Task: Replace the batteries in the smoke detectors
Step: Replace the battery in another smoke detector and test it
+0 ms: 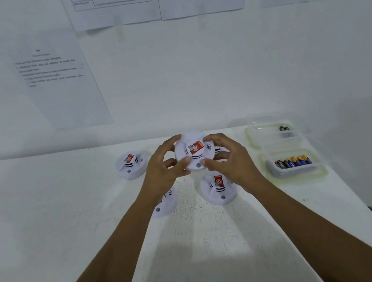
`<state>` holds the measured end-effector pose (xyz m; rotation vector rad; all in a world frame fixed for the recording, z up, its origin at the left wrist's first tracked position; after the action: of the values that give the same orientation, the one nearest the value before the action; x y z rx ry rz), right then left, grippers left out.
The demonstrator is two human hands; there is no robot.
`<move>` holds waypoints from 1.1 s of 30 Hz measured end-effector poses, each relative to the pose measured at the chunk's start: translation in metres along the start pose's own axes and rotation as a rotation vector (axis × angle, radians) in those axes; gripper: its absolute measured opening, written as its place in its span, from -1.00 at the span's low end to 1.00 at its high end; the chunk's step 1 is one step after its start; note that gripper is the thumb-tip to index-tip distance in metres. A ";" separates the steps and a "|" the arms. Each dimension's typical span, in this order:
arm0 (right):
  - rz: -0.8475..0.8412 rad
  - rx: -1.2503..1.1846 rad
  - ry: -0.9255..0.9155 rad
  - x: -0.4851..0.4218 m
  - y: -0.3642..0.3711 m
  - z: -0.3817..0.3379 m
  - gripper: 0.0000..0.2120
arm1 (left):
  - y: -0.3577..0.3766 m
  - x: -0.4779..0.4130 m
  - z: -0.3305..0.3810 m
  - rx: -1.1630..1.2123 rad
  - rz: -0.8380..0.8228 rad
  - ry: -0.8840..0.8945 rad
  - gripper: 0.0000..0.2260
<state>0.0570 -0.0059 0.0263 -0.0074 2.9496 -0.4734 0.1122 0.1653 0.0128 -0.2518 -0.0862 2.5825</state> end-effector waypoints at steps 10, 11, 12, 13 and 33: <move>0.051 0.147 -0.014 0.003 0.005 -0.004 -0.44 | 0.001 0.007 -0.002 0.078 -0.021 -0.011 -0.58; 0.043 0.142 -0.009 0.003 0.005 -0.003 -0.44 | 0.001 0.008 -0.003 0.074 -0.024 -0.015 -0.58; 0.032 0.139 -0.010 0.003 0.006 -0.002 -0.43 | 0.001 0.008 -0.003 0.065 -0.026 -0.016 -0.59; 0.023 0.142 -0.014 0.003 0.006 -0.001 -0.43 | 0.001 0.009 -0.003 0.054 -0.030 -0.015 -0.59; -0.001 0.152 -0.043 0.007 0.012 0.000 -0.43 | 0.002 0.016 0.000 -0.013 -0.014 0.036 -0.62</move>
<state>0.0507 0.0053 0.0216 -0.0018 2.8639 -0.6878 0.0983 0.1720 0.0103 -0.3016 -0.0914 2.5629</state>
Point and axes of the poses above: each hand's wrist, its own x-axis away from the middle knuckle, its own y-axis out of the palm, z = x × y, the point moved 9 cm from there along -x, towards the middle knuckle, and after that the axes turned 11 degrees about -z, right-handed, at the moved point
